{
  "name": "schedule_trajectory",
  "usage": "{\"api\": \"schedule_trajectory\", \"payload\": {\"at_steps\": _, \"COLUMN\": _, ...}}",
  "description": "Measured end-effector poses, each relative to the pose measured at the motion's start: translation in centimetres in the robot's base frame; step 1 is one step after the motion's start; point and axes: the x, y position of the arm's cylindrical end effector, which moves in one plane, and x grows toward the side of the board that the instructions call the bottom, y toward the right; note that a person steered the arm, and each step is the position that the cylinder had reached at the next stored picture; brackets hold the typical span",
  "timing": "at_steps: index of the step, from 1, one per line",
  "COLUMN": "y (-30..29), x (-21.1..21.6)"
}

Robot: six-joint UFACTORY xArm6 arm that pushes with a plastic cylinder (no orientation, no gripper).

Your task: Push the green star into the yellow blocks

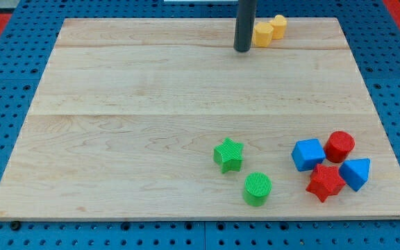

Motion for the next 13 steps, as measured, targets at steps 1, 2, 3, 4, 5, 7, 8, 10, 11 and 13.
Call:
{"api": "schedule_trajectory", "payload": {"at_steps": 1, "y": 0.1, "x": 7.8}}
{"api": "schedule_trajectory", "payload": {"at_steps": 2, "y": 2.0, "x": 14.1}}
{"api": "schedule_trajectory", "payload": {"at_steps": 3, "y": 6.1, "x": 19.0}}
{"api": "schedule_trajectory", "payload": {"at_steps": 4, "y": 5.3, "x": 19.7}}
{"api": "schedule_trajectory", "payload": {"at_steps": 5, "y": 8.9, "x": 22.5}}
{"api": "schedule_trajectory", "payload": {"at_steps": 7, "y": 5.1, "x": 22.6}}
{"api": "schedule_trajectory", "payload": {"at_steps": 8, "y": 5.5, "x": 26.0}}
{"api": "schedule_trajectory", "payload": {"at_steps": 10, "y": -0.8, "x": 28.1}}
{"api": "schedule_trajectory", "payload": {"at_steps": 11, "y": -3.0, "x": 28.4}}
{"api": "schedule_trajectory", "payload": {"at_steps": 13, "y": -7.6, "x": 29.4}}
